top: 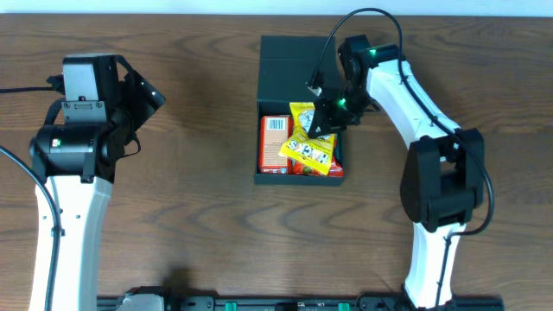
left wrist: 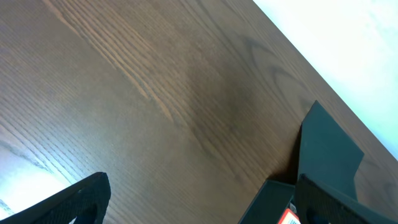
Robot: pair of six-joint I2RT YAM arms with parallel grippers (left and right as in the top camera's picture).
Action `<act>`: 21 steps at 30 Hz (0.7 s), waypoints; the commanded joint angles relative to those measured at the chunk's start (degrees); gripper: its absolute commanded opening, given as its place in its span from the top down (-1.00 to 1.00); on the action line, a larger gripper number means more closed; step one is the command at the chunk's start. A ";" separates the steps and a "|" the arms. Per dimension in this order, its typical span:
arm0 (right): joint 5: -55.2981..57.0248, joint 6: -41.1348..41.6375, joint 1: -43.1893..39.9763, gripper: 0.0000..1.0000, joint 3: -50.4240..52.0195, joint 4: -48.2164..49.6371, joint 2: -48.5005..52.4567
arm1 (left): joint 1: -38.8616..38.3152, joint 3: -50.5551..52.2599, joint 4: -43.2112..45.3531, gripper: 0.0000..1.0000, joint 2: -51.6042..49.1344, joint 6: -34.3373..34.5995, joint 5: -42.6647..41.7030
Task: Pack container
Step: 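Reach the right gripper down onto the yellow packet in the box, then press the yellow packet down into the box with the right gripper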
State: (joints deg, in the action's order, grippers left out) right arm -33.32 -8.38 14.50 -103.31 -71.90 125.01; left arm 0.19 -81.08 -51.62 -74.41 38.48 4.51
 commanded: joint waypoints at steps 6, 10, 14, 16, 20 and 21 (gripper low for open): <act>3.08 -5.27 0.96 0.97 1.07 -7.06 -2.56 | 0.22 -0.63 -0.15 -0.91 -0.22 -1.22 0.59; 3.06 -5.22 2.25 0.97 1.07 -6.84 -2.56 | 0.22 -0.63 -0.20 -0.90 -0.33 -1.22 0.59; 1.66 -4.96 1.97 0.97 -0.92 -5.95 -3.43 | 0.22 -0.63 -0.20 -0.90 -1.03 -1.25 0.59; 1.51 -5.03 1.36 0.97 -2.62 -6.12 -5.51 | 0.22 -0.63 -0.22 -0.91 -1.73 -1.29 0.59; 3.08 -5.84 0.22 0.97 -3.30 -5.95 -10.86 | 0.22 -0.63 -0.13 -0.90 -3.72 -3.37 0.55; 3.58 -5.84 -0.02 0.97 -3.30 -6.03 -12.00 | 0.22 -0.63 -0.15 -0.91 -4.28 -3.43 0.42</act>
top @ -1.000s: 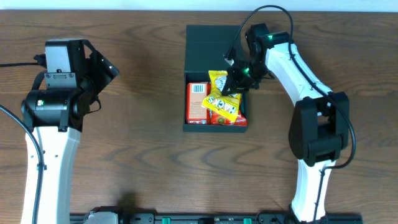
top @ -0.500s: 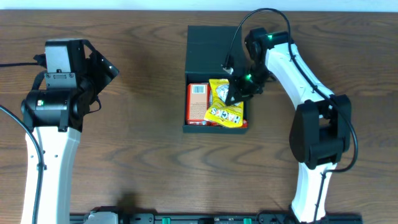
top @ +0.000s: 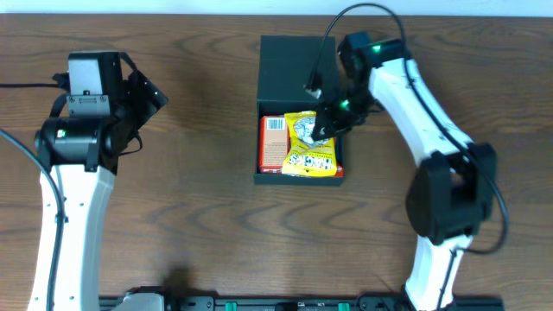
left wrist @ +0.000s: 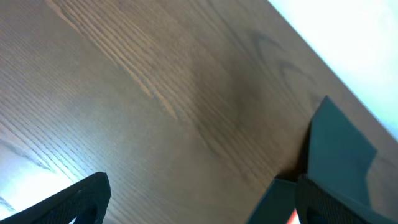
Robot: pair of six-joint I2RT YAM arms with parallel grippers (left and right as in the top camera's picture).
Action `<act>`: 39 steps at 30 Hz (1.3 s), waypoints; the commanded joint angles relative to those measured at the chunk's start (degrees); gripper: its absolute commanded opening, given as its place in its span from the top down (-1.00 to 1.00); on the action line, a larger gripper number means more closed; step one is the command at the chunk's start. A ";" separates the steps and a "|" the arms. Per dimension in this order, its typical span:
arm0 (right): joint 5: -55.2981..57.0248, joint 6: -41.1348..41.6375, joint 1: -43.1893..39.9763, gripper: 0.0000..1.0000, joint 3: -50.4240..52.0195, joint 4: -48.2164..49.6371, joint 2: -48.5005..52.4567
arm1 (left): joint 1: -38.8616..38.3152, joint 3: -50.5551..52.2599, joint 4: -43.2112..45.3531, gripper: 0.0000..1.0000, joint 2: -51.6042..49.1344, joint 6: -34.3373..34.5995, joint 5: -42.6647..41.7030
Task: Pack container
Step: 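Press the yellow packet down into the box with the right gripper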
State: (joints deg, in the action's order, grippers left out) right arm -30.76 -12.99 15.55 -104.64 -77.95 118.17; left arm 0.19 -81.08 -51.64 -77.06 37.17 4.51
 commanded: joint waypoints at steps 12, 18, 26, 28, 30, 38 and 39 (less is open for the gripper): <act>1.88 -0.26 1.09 0.97 11.39 5.55 -7.54 | 0.15 -0.61 0.61 -0.90 -6.47 -2.23 -1.70; 5.25 3.93 1.90 0.97 21.73 15.32 -7.43 | 0.15 -0.63 1.18 -0.91 -6.47 -2.51 -1.57; 4.33 5.44 1.99 0.97 23.32 18.91 -7.50 | 0.15 -0.63 1.97 -0.90 -6.47 -2.49 -1.57; 2.36 4.96 1.99 0.97 21.62 17.51 -7.63 | 0.15 -0.61 1.97 -0.90 -6.47 -2.49 -1.57; 1.95 4.11 1.99 0.97 18.51 15.37 -8.04 | 0.15 -0.63 1.97 -0.91 -6.47 -2.49 -1.57; 0.52 2.75 2.64 0.97 16.35 12.83 -8.24 | 0.15 -0.61 1.97 -0.91 -6.47 -2.49 -1.57; 0.39 2.60 3.08 0.97 16.96 13.05 -8.22 | 0.15 -0.63 1.99 -0.91 -6.47 -2.49 -1.57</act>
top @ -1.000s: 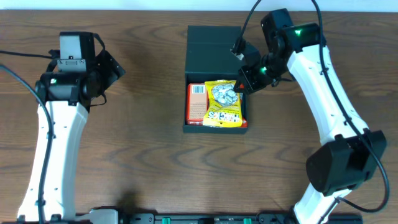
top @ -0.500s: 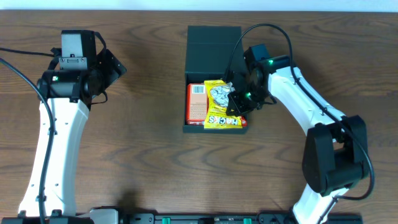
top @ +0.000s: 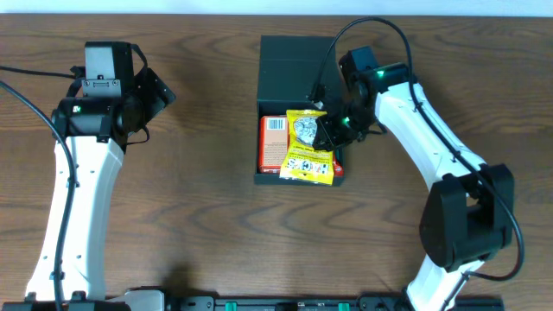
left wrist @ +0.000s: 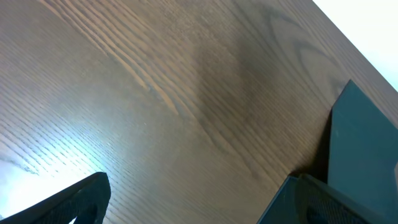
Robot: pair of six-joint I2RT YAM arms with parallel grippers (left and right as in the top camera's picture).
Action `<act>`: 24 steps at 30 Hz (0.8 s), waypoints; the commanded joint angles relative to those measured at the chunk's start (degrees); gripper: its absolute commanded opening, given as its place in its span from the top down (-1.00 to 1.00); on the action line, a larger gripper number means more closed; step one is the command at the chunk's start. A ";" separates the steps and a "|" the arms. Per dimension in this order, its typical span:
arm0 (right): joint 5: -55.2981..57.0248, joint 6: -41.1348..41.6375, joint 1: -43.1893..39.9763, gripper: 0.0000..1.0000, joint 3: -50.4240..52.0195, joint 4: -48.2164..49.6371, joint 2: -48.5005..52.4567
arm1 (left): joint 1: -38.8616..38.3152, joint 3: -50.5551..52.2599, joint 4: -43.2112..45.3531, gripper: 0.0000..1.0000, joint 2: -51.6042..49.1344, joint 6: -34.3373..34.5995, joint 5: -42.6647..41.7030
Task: Pack container
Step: 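Press the yellow packet down into the box with the right gripper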
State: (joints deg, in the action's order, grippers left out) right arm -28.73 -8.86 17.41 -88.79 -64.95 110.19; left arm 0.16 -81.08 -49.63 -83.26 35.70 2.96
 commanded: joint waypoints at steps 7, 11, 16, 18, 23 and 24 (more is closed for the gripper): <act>-1.49 -1.51 4.37 0.97 5.31 3.80 0.07 | 0.17 -0.61 0.15 -0.90 -0.26 -1.03 -0.04; -1.16 -1.46 4.79 0.97 6.93 6.67 0.66 | 0.17 -0.63 0.15 -0.91 -0.26 -1.03 -0.04; 4.81 1.16 4.68 0.97 8.00 8.87 1.66 | 0.15 -0.63 0.13 -0.90 -0.26 -1.03 -0.07; 8.28 1.77 4.57 0.97 8.00 9.29 1.75 | 0.15 -0.63 0.13 -0.90 -0.26 -1.03 -0.07; 9.73 2.64 2.69 0.97 7.80 8.02 1.68 | 0.17 -0.61 0.11 -0.90 -0.26 -1.03 -0.04; 9.68 2.64 2.27 0.97 7.34 7.08 1.66 | 0.17 -0.63 0.13 -0.90 -0.26 -1.03 -0.04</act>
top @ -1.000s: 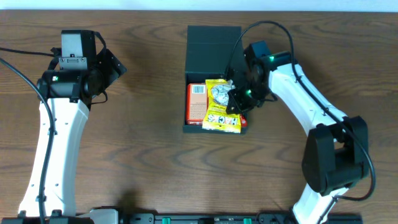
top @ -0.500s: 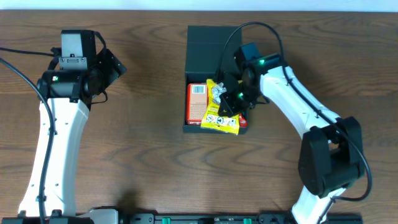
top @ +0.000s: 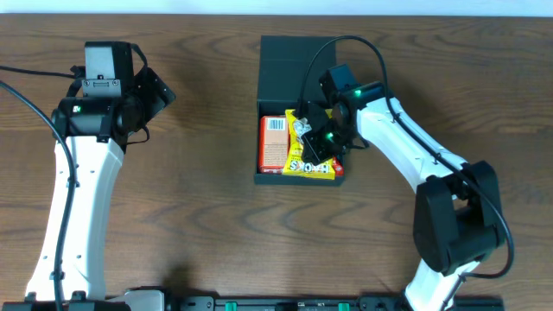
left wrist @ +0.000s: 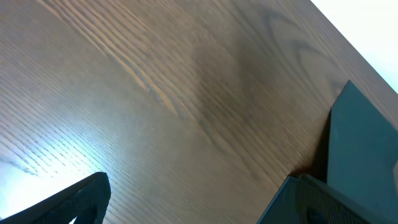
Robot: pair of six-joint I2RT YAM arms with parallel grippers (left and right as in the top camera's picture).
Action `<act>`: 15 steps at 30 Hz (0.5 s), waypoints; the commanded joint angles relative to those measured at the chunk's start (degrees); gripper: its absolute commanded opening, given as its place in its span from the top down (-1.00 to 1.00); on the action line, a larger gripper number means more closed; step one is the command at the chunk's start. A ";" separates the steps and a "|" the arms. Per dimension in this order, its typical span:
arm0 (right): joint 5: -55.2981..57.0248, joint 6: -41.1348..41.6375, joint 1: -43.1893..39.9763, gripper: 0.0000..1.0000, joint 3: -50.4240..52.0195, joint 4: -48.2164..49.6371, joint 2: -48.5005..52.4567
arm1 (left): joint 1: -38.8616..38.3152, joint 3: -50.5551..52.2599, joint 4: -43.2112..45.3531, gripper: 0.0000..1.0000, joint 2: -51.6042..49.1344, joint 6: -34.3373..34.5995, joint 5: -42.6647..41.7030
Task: Pack container
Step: 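Press the yellow packet down into the box with the right gripper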
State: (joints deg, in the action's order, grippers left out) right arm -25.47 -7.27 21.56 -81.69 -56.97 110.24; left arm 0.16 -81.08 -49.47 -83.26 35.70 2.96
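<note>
The black container (top: 301,177) stands open at mid-table, its lid (top: 294,65) folded back. An orange-red carton (top: 274,143) lies in its left half. A yellow snack bag (top: 313,161) lies in the right half, its lower edge at the front wall. My right gripper (top: 311,132) is shut on the bag's top end, down inside the box. My left gripper (top: 158,93) hangs open over bare wood far to the left. In the left wrist view its dark fingers (left wrist: 74,200) frame empty table, with the container's corner (left wrist: 360,149) at the right edge.
The wooden table (top: 190,199) runs out to a white floor strip (left wrist: 367,25) beyond its far edge. The right arm's black cable (top: 346,39) arcs over the container's lid. A dark rail (top: 259,302) lies along the near edge.
The right gripper has moved left and down into the box with the yellow bag. The bag now sits lower and no longer overhangs the front wall. The left arm has not moved.
The right gripper first held the yellow bag tilted over the box's right half. Then the bag was squared up, later hanging over the front wall, and now it lies in the box. Meanwhile the left arm shifted slightly toward the far edge and stayed open.
</note>
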 commanded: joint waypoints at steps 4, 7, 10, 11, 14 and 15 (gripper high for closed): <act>7.41 0.98 -2.80 0.97 -4.26 -4.37 1.22 | 0.17 -0.63 0.00 -0.91 -0.26 -1.03 -0.02; 8.35 1.01 -2.84 0.97 -5.33 -4.09 0.96 | 0.15 -0.61 -0.04 -0.91 -0.26 -1.03 -0.07; 4.81 0.63 -2.84 0.97 -5.57 -4.11 0.74 | 0.15 -0.61 -0.07 -0.91 -0.26 -1.03 -0.04; 2.84 -0.26 -2.86 0.97 -5.99 -4.02 0.61 | 0.15 -0.61 -0.04 -0.91 -0.26 -1.03 -0.04; 1.27 -0.50 -3.52 0.98 -8.52 -3.50 -0.04 | 0.15 -0.61 -0.09 -0.91 -0.26 -1.03 -0.04; 1.25 -0.50 -3.85 0.97 -9.64 -3.23 -0.11 | 0.15 -0.63 -0.11 -0.91 -0.26 -1.03 -0.04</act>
State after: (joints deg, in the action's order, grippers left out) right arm -22.68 -6.94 19.00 -88.07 -60.75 110.26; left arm 0.16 -81.08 -49.50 -83.26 35.70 2.96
